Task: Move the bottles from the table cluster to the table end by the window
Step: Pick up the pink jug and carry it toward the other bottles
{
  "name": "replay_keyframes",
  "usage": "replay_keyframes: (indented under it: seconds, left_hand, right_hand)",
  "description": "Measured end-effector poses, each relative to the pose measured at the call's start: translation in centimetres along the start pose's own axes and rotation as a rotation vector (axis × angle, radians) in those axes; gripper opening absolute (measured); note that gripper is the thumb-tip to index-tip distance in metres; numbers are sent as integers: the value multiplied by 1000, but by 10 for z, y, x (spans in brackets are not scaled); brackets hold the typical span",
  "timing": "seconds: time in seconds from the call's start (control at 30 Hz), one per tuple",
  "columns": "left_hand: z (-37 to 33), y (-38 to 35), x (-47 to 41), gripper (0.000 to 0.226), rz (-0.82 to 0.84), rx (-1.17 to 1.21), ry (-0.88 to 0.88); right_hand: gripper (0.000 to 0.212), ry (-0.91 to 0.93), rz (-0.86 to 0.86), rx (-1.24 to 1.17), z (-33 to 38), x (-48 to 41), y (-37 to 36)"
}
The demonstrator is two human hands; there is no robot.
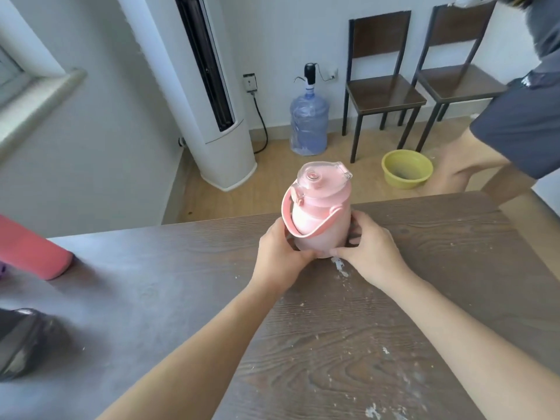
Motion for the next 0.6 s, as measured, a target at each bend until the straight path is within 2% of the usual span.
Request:
replay_keyframes:
  seconds: [0.23, 0.6]
  left_hand:
    - [7, 43, 10, 63, -52, 44, -14]
    - [23, 219, 36, 65, -192, -17, 41]
  right_hand:
    - [69, 0, 32, -48, 37, 5, -25]
    - [67, 154, 125, -74, 173, 15, -133]
Point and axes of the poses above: each hand's wrist, its own x-axis away from the middle knuckle, its own y-axis out of the back of the hand, z = x × y, the point moved 1 cm from there along -x, towards the middle knuckle, and after that the axes turned 14 degrees about x, right-handed, at the moved point
